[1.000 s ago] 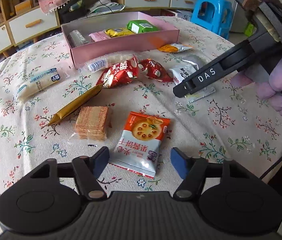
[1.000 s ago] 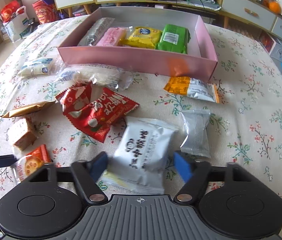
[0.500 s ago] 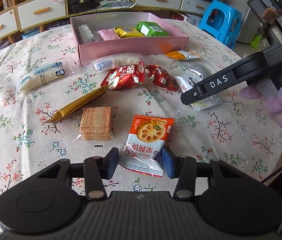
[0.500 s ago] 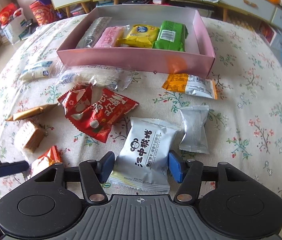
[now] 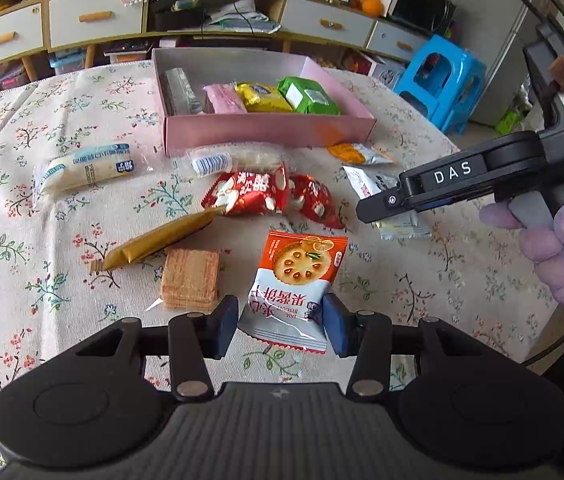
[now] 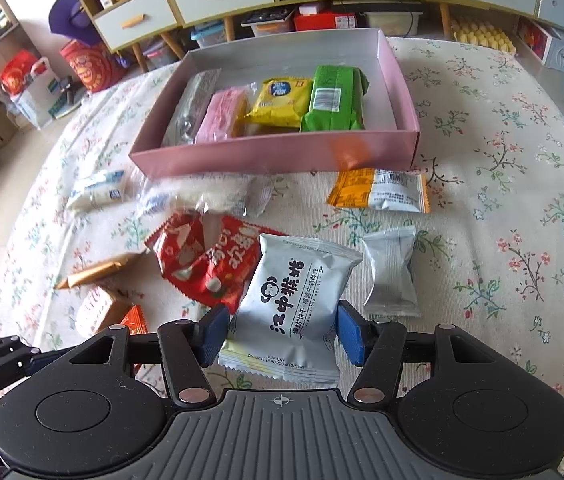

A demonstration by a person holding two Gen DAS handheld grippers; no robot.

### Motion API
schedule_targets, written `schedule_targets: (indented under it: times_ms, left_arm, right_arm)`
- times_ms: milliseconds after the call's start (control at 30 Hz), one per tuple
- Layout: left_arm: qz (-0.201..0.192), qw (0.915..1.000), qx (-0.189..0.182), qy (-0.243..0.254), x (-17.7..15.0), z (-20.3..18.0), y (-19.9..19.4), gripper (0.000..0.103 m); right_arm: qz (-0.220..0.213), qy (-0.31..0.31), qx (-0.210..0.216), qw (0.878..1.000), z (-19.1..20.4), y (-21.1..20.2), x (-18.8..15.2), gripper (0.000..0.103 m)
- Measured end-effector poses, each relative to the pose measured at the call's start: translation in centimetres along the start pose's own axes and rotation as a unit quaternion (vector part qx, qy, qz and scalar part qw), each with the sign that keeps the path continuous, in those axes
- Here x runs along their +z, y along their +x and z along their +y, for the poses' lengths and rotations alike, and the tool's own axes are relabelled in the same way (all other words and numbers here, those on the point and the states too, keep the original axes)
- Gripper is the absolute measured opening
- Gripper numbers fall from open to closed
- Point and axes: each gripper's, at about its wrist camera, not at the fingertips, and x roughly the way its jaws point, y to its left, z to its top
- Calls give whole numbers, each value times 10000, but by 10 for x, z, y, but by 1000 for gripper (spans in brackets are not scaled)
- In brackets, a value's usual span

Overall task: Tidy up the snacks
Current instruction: 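Carry both packets into the pink box and open both tools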

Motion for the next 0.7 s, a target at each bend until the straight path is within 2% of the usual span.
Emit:
schedule_targets:
  times_ms: [167, 200, 233, 333, 400, 467, 567, 633, 700]
  left_arm:
    - [-140, 9998, -21, -158, 10, 2, -6, 42]
    - [-178, 9997, -35, -186, 12, 2, -7, 26]
    - [-163, 9996, -81, -209, 15, 2, -7, 2]
    - [-243, 9992, -106, -284, 22, 4, -7, 3]
    - [-96, 9996, -27, -280, 26, 6, 0, 3]
    - [37, 9987, -124, -491, 26, 11, 5, 3]
    - [107, 9989, -88, -448, 26, 5, 7, 23]
    - [177, 9996, -174, -142, 27, -4, 12, 46]
    - [297, 9995, -114, 40, 25, -10, 20, 51]
  right_arm:
    - [-39, 111, 111, 9999, -1, -6, 5, 58]
    - [-57, 123, 134, 9998, -1, -7, 5, 58]
    - [-78, 136, 153, 9998, -1, -9, 6, 58]
    - [-145, 156, 223, 9995, 0, -13, 10, 58]
    - [-174, 164, 237, 9994, 0, -14, 13, 58]
    - [-174, 212, 221, 9994, -1, -13, 15, 58]
    - [-75, 341, 273, 9990, -5, -10, 17, 58]
    - [-49, 347, 277, 9990, -7, -9, 17, 58]
    - [-59, 312, 257, 9992, -8, -10, 18, 58]
